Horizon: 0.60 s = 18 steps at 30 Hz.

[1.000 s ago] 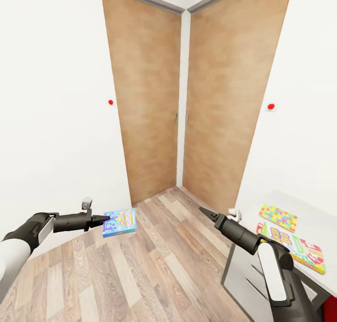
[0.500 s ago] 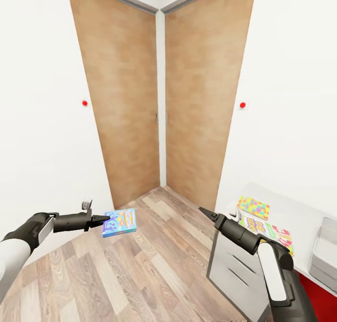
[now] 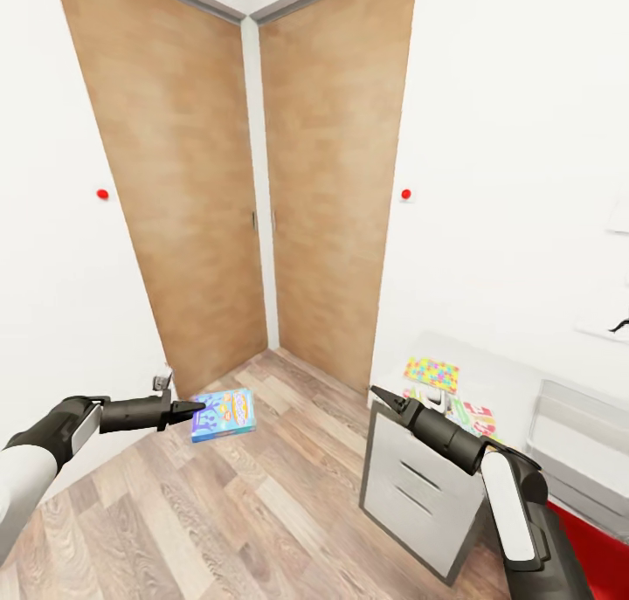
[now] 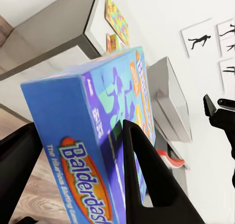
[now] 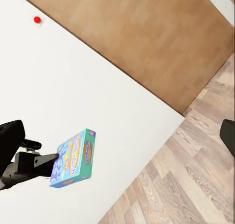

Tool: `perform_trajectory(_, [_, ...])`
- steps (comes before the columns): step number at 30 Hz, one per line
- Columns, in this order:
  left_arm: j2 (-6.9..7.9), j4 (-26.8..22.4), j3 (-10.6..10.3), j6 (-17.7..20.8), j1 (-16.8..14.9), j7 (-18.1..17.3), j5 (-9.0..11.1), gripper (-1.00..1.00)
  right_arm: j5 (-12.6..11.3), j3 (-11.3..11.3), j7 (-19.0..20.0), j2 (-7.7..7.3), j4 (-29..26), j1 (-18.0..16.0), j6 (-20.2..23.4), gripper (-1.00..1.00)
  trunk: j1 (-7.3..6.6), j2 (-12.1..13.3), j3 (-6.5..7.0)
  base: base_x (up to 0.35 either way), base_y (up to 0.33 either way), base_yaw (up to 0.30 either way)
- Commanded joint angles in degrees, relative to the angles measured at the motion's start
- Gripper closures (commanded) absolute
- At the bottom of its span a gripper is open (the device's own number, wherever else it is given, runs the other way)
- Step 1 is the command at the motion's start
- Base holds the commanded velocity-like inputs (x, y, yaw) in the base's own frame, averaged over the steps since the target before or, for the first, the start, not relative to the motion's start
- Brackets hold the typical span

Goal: Put all the toys in the child's room - the three board games (two on the bed and one on the table), the two jigsaw puzzles on the table, and the tennis ball on the table - inside the toy box on the table in the child's room.

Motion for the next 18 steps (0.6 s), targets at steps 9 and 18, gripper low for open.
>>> perform_trajectory(9, [0.05, 0.0, -0.1, 0.6, 0.0, -0.1, 0.4, 1.00, 0.0, -0.2, 0.2, 0.07, 0.0, -0.1, 0.4, -1.00, 0.04, -0.1, -0.14, 0.000, 0.000, -0.278])
perform_trajectory(18, [0.05, 0.0, -0.1, 0.6, 0.0, -0.1, 0.4, 1.00, 0.0, -0.1, 0.2, 0.07, 0.0, -0.1, 0.4, -1.00, 0.04, -0.1, -0.14, 0.000, 0.000, -0.278])
